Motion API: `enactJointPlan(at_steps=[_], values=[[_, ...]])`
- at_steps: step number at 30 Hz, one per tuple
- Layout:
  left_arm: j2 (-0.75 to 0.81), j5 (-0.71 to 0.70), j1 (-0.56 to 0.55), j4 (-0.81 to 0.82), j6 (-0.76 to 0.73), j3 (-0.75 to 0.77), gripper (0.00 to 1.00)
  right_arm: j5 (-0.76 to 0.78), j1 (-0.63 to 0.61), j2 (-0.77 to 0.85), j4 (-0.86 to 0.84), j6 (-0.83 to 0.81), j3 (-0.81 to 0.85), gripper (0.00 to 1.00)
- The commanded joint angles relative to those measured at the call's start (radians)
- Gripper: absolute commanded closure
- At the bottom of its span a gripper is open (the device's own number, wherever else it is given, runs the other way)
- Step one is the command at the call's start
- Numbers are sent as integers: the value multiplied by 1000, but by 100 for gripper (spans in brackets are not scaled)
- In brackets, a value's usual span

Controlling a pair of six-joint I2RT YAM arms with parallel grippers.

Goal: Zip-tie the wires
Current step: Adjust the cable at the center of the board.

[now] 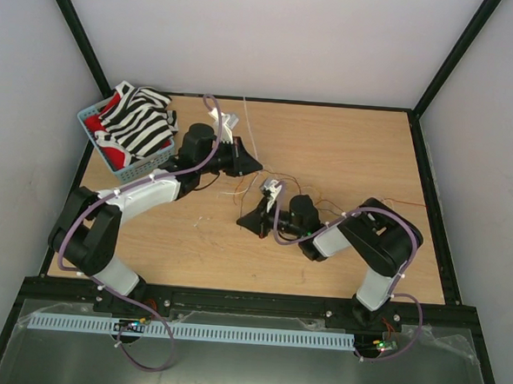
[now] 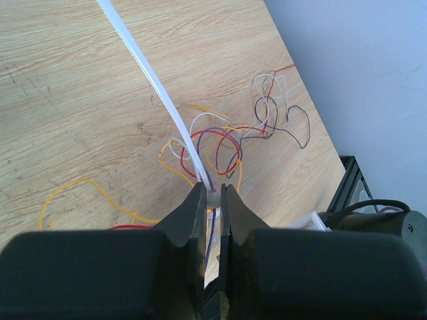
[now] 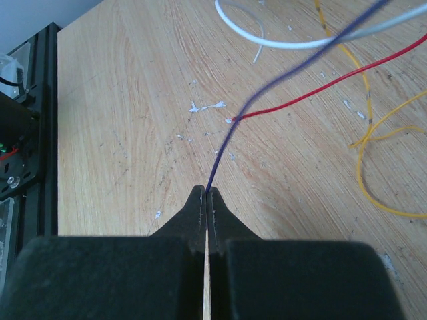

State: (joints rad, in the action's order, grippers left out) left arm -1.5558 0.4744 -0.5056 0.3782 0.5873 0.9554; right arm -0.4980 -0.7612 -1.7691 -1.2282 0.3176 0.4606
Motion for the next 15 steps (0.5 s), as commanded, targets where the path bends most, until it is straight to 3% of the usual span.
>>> enactJointPlan(at_steps=[1, 2, 4, 9, 15], values=[[36, -7, -1, 11, -9, 38, 100, 2, -6, -5, -50, 10, -2, 100], [37, -8, -1, 11, -8, 37, 100, 4, -6, 0, -44, 11, 1, 100], [39, -5, 1, 10, -9, 37, 100, 10, -5, 16, -26, 14, 6, 91], [54, 13, 19, 7, -10, 33, 100, 51, -6, 124, 62, 2, -17, 54], [70, 36, 50, 1, -18, 27, 100, 171, -3, 406, 371, -121, -72, 33]])
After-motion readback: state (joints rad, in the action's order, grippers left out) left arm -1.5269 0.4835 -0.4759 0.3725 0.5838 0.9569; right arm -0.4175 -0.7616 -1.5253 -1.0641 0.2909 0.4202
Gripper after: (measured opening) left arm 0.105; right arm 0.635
